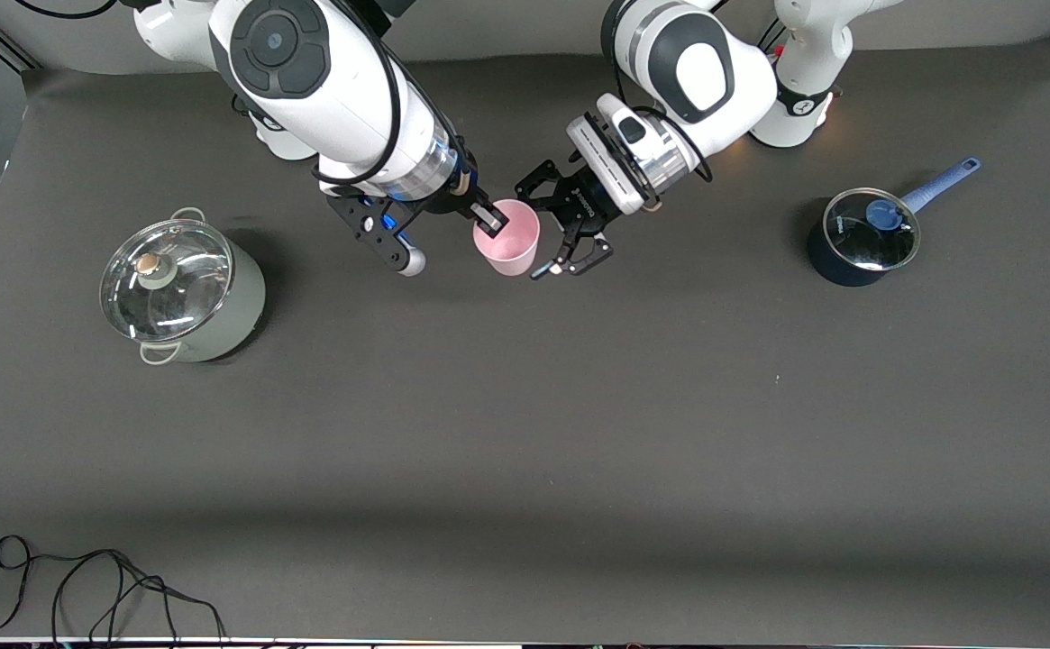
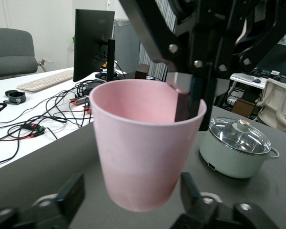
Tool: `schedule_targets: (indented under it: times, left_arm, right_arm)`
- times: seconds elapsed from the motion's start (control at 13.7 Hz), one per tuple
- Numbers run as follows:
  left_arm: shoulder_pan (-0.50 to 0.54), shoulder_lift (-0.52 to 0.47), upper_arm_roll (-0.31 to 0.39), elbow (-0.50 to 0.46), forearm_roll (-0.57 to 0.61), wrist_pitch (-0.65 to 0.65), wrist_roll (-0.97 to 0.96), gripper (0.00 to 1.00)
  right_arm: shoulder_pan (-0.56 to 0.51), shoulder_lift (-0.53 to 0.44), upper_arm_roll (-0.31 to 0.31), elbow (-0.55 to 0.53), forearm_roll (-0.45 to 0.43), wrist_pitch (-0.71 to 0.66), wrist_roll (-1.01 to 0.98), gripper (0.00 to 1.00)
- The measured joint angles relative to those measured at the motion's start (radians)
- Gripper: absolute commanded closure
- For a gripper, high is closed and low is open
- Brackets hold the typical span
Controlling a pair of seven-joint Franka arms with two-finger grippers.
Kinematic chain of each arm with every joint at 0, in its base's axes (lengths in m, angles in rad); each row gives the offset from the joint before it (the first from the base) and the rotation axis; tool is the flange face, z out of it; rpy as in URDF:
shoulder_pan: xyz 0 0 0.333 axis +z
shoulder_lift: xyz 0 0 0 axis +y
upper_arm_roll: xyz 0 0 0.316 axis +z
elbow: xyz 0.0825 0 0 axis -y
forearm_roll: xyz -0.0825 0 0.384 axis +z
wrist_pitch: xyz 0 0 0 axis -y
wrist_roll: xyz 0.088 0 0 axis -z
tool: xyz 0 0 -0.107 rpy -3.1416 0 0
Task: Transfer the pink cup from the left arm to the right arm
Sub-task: 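Close the right gripper on the cup's rim, then open the left gripper while the right gripper pulls the cup away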
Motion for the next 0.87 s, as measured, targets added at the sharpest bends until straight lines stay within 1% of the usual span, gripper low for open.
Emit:
schedule_targets:
  times: [0.22, 0.36, 0.51, 0.73, 0.87]
  left_arm:
    - [0.007, 0.001, 0.005, 0.000, 0.000, 0.000, -0.007, 0.00]
    - [0.013, 0.006, 0.022, 0.000, 0.000, 0.003, -0.028, 0.00]
    - [0.018, 0.024, 0.060, -0.002, 0.000, 0.006, -0.034, 0.00]
    - [0.021, 0.059, 0.121, -0.006, 0.003, 0.027, -0.033, 0.00]
    - [0.023, 0.071, 0.157, -0.006, 0.012, 0.053, -0.029, 0.00]
  right_arm:
    - [-0.037, -0.004, -0.006, 0.001, -0.008, -0.018, -0.131, 1.00]
    - [-0.083, -0.011, -0.008, 0.002, -0.042, -0.076, -0.274, 1.00]
    - [-0.140, -0.020, -0.011, 0.003, -0.082, -0.156, -0.449, 1.00]
    - [-0.262, -0.040, -0.021, 0.004, -0.158, -0.239, -0.742, 1.00]
    - [-0.365, -0.057, -0.035, -0.007, -0.172, -0.257, -0.946, 1.00]
